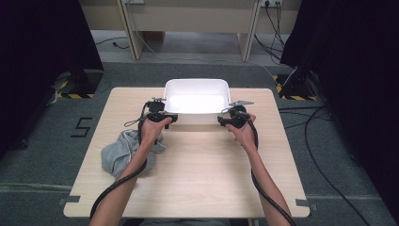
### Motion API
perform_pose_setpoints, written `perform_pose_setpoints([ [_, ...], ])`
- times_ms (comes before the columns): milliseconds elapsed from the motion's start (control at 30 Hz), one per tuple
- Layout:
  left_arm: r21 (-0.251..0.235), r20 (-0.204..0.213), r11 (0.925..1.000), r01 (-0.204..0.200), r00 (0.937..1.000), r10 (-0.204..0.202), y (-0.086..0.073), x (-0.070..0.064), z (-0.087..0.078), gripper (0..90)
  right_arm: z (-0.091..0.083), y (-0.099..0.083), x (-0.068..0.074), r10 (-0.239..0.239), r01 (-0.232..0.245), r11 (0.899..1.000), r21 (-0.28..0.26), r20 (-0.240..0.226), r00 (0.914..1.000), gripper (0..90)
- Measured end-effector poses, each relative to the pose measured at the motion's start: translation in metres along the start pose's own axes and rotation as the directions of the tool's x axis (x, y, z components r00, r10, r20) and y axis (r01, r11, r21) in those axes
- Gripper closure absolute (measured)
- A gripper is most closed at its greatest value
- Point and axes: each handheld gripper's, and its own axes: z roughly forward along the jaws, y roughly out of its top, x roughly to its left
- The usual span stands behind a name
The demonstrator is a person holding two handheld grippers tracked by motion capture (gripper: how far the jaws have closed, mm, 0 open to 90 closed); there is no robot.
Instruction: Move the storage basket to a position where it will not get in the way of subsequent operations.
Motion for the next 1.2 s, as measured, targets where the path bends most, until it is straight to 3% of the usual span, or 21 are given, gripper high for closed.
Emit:
perform_pose_setpoints([
  [433,-0.02,0.02,0.9996,0.019,0.9996,-0.018,0.004,0.0,0.0,37.4,0.0,0.003,-0.002,0.013,-0.013,1.0,-0.002,-0.001,0.9999,37.2],
  [900,-0.03,0.09,0.9995,-0.009,0.9959,0.012,-0.011,0.0,-0.039,30.8,-0.02,-0.013,0.01,0.0,0.0,1.0,-0.007,-0.038,0.9993,34.2],
  [1200,-0.035,0.144,0.9987,-0.036,0.9888,0.041,-0.026,-0.001,-0.069,28.0,-0.035,-0.017,0.03,-0.042,0.039,0.999,-0.03,-0.094,0.9947,33.6],
])
